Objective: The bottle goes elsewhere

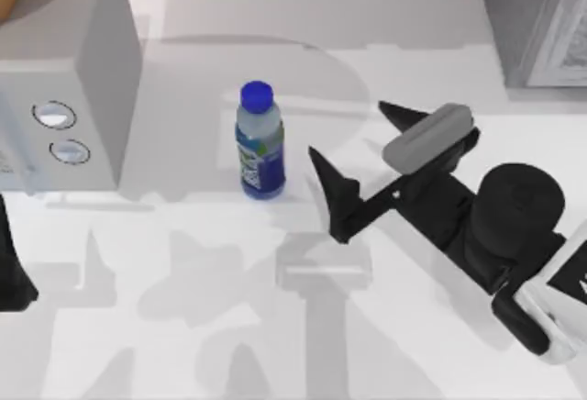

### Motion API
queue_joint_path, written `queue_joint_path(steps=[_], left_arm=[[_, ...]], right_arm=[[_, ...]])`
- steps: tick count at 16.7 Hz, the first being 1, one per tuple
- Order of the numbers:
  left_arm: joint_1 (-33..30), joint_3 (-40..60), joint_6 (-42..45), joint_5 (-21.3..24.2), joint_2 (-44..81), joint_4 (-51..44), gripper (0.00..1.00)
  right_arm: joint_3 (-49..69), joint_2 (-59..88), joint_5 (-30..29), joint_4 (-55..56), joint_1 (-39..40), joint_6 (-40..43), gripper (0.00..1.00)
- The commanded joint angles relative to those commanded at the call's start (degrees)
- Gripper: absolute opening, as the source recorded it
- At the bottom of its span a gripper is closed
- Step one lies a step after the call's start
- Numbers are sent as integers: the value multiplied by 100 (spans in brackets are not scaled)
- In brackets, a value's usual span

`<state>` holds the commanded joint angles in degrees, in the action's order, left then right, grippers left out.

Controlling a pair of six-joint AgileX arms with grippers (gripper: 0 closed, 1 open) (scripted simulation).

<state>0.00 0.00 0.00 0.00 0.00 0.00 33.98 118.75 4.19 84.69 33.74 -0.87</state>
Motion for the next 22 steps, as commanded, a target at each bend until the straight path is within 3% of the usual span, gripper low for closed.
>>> queue_joint_path(steps=[6,12,16,22], left_arm=[[0,0,0,0,0,0,100],[0,0,0,0,0,0,100],[0,0,0,0,0,0,100],[0,0,0,0,0,0,100]], right_arm=[[383,1408,52,977,399,52,100],[418,1538,57,1067,435,58,100],[619,1598,50,904,434,59,100],[2225,2072,-36,-187,524,62,100]])
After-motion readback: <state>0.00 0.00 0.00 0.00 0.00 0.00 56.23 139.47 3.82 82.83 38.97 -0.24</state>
